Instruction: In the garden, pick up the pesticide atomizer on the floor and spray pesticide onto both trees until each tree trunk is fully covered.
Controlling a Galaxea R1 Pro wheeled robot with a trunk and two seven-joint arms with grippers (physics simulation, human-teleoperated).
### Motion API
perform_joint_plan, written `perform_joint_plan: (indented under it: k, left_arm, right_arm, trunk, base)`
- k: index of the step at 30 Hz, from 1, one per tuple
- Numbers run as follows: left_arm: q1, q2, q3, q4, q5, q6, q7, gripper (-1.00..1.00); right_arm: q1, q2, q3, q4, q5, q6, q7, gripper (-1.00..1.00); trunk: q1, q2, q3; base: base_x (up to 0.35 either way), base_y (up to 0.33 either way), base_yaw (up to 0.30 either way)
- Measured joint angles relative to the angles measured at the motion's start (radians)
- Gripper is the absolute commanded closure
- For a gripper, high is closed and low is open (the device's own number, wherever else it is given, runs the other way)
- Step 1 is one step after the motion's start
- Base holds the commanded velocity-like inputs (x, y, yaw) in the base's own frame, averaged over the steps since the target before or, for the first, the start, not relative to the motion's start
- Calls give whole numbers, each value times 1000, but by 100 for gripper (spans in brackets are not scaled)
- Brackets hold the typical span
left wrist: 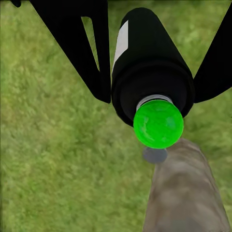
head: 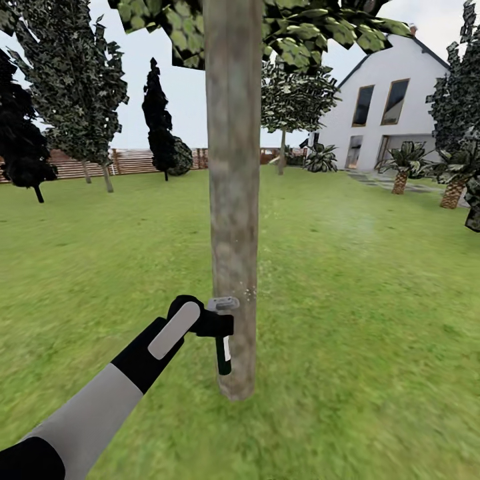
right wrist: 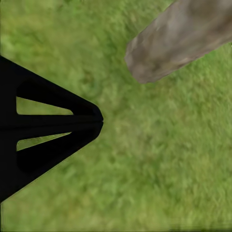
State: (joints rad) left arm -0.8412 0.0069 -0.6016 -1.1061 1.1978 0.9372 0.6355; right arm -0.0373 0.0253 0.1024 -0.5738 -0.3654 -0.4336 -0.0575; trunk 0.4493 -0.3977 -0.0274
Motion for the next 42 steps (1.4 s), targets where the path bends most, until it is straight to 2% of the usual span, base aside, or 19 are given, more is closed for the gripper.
perform_joint_plan:
  k: [8,16,26,31,35,36,39,40,42]
  left_arm:
    - [4,0,0,2,-1,-5,0,100]
    - [21,23,3,8,-2,-24,-2,100]
    - [22,27,3,12,-2,-51,0,100]
    - [22,43,4,12,-1,-99,2,100]
    - [21,44,12,10,4,-96,5,100]
    - [16,43,13,11,6,-87,10,100]
    - [-11,38,15,13,6,-21,89,100]
    - [-33,36,16,13,8,-4,112,100]
    - [-124,31,22,21,12,51,149,100]
  right_arm:
    - [0,0,0,0,0,0,0,100]
    - [0,0,0,0,0,0,0,100]
    - [0,0,0,0,0,0,0,100]
    - [0,1,0,0,2,0,0,100]
    - [0,2,0,0,5,1,0,100]
    - [0,2,0,0,5,1,1,100]
    - [0,2,0,0,5,1,0,100]
    - [0,2,0,0,5,1,0,100]
    - [0,2,0,0,7,1,0,100]
  trunk:
    - [0,0,0]
    - [0,0,0]
    - [0,0,0]
    - [0,0,0]
    - [0,0,0]
    - [0,0,0]
    - [0,0,0]
    - [0,0,0]
    - [0,0,0]
  base:
    - [-26,345,-246]
    - [-10,342,-246]
    - [31,343,-190]
    - [38,112,-12]
    - [3,7,-1]
    - [0,1,0]
    - [0,0,0]
    - [0,0,0]
    - [0,0,0]
